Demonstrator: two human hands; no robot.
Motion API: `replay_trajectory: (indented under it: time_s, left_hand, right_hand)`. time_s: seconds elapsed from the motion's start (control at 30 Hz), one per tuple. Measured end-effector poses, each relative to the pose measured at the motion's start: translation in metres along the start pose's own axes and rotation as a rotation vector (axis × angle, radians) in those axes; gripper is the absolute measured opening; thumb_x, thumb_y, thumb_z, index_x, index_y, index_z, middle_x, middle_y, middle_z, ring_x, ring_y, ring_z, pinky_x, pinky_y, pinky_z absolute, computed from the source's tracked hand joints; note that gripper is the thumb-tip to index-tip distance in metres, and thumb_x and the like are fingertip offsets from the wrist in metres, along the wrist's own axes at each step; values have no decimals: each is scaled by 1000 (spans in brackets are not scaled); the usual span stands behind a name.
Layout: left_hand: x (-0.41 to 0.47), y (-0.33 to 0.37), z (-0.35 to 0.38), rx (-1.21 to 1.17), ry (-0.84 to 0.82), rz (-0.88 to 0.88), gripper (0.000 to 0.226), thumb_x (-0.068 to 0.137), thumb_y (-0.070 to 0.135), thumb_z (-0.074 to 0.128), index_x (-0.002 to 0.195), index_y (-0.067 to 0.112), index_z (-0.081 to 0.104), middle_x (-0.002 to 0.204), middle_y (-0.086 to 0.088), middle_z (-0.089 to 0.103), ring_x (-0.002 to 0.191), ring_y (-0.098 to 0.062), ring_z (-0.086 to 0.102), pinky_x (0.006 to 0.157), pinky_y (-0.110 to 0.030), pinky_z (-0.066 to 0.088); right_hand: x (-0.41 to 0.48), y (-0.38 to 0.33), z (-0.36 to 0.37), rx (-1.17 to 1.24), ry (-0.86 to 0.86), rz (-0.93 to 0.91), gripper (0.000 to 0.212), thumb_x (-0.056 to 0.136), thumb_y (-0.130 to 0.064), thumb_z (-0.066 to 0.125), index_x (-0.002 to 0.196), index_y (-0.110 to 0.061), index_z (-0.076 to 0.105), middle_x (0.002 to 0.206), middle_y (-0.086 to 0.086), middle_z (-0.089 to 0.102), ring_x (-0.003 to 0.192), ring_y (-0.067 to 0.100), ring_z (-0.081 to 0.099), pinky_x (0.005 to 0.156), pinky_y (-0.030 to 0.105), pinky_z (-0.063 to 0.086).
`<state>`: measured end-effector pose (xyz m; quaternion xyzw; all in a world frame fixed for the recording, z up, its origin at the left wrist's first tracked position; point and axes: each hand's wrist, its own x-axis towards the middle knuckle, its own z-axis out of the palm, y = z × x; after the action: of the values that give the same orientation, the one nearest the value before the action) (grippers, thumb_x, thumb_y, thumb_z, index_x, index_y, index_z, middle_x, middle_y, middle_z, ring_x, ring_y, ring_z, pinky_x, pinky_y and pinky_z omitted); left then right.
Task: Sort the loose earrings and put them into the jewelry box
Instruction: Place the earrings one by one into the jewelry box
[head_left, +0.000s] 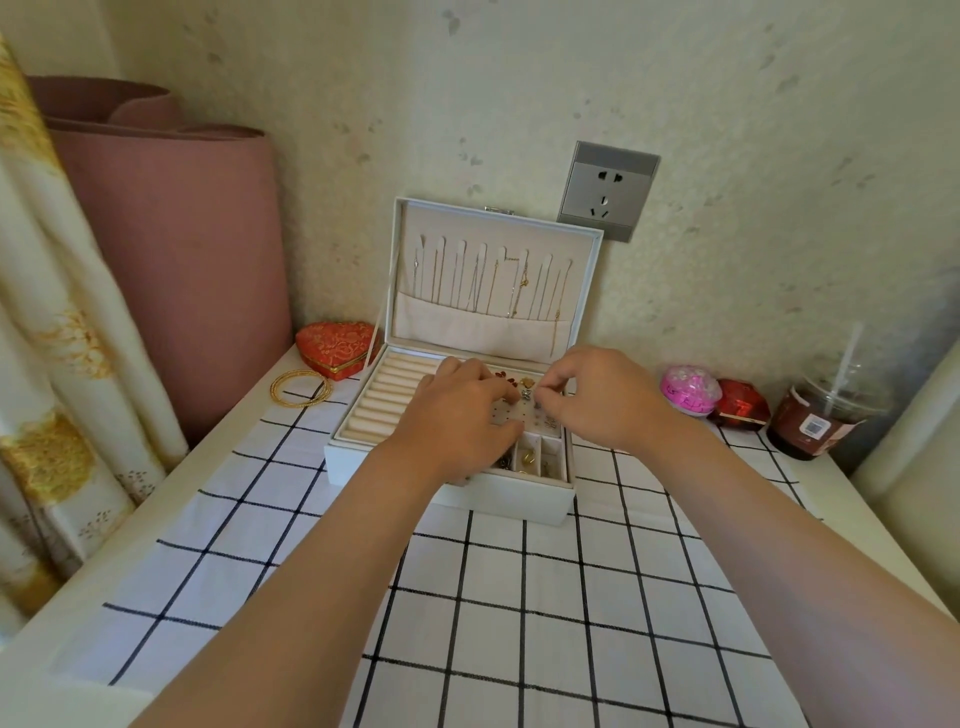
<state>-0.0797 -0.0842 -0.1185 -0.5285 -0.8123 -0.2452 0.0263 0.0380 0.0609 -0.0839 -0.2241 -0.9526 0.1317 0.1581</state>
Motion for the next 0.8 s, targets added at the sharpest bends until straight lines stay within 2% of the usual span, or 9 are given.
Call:
replay_trajectory:
  time_s: [0.17, 0.27, 0.37, 0.43, 0.47, 0.53, 0.63, 0.73, 0.8]
  left_hand:
    - [-1, 3, -2, 21, 17, 4, 37, 92, 48, 55, 127, 36, 60, 120, 8, 53, 120, -15, 38, 100, -32, 28]
    - [-2, 10, -6, -8, 34, 7, 35, 92, 44, 56, 126, 36, 60, 120, 8, 54, 122, -14, 38, 100, -31, 27]
    - [-4, 25, -10, -39, 55, 35, 33, 92, 40, 57, 124, 34, 62, 120, 8, 56, 121, -14, 40, 101, -30, 27]
    - [-6, 39, -11, -55, 54, 63, 31, 93, 38, 58, 123, 32, 63, 117, 6, 58, 118, -15, 43, 100, -31, 31]
    - [-7, 48, -9, -65, 50, 83, 30, 92, 37, 58, 122, 31, 64, 115, 6, 58, 116, -15, 45, 98, -30, 33]
    - [-8, 64, -4, -86, 32, 124, 29, 92, 36, 60, 120, 31, 65, 110, 8, 59, 109, -12, 49, 93, -27, 37]
    - [-13, 97, 6, -137, -79, 164, 26, 91, 36, 61, 116, 33, 65, 102, 13, 58, 88, -7, 52, 82, -28, 47]
    - [-18, 128, 21, -146, -213, 182, 25, 91, 37, 61, 115, 35, 64, 100, 15, 61, 86, -6, 56, 79, -29, 50]
    - [-22, 145, 33, -129, -279, 200, 25, 91, 38, 62, 115, 36, 64, 99, 16, 62, 86, -5, 56, 79, -27, 49]
  right_hand:
    - [-6, -1, -2, 68, -58, 10, 14, 89, -30, 65, 83, -31, 78, 86, -18, 67, 88, 6, 64, 82, 38, 56]
    - [-13, 5, -13, 117, -27, 25, 15, 91, -30, 64, 98, -30, 77, 94, -19, 64, 96, 6, 61, 89, 33, 52]
    - [-30, 16, -30, 155, 20, 55, 17, 94, -29, 63, 105, -29, 75, 100, -17, 63, 100, 5, 60, 89, 18, 44]
    - [-45, 26, -38, 166, 30, 96, 16, 94, -26, 63, 104, -30, 75, 100, -17, 65, 98, -2, 58, 80, 1, 35]
    - [-56, 32, -42, 162, 17, 120, 15, 94, -25, 64, 103, -30, 75, 99, -17, 66, 95, -6, 57, 79, 0, 34]
    - [-76, 44, -47, 147, -50, 153, 15, 93, -25, 65, 102, -33, 74, 98, -18, 68, 90, -9, 56, 82, 7, 39]
    - [-111, 63, -58, 127, -142, 212, 15, 92, -24, 67, 101, -34, 74, 99, -16, 69, 93, -1, 61, 79, 16, 44]
    - [-142, 83, -66, 93, -203, 298, 17, 89, -23, 69, 100, -34, 75, 97, -15, 69, 96, 4, 62, 89, 24, 50]
    - [-158, 94, -69, 76, -243, 356, 21, 87, -20, 70, 101, -35, 76, 95, -15, 69, 94, 5, 63, 90, 26, 51]
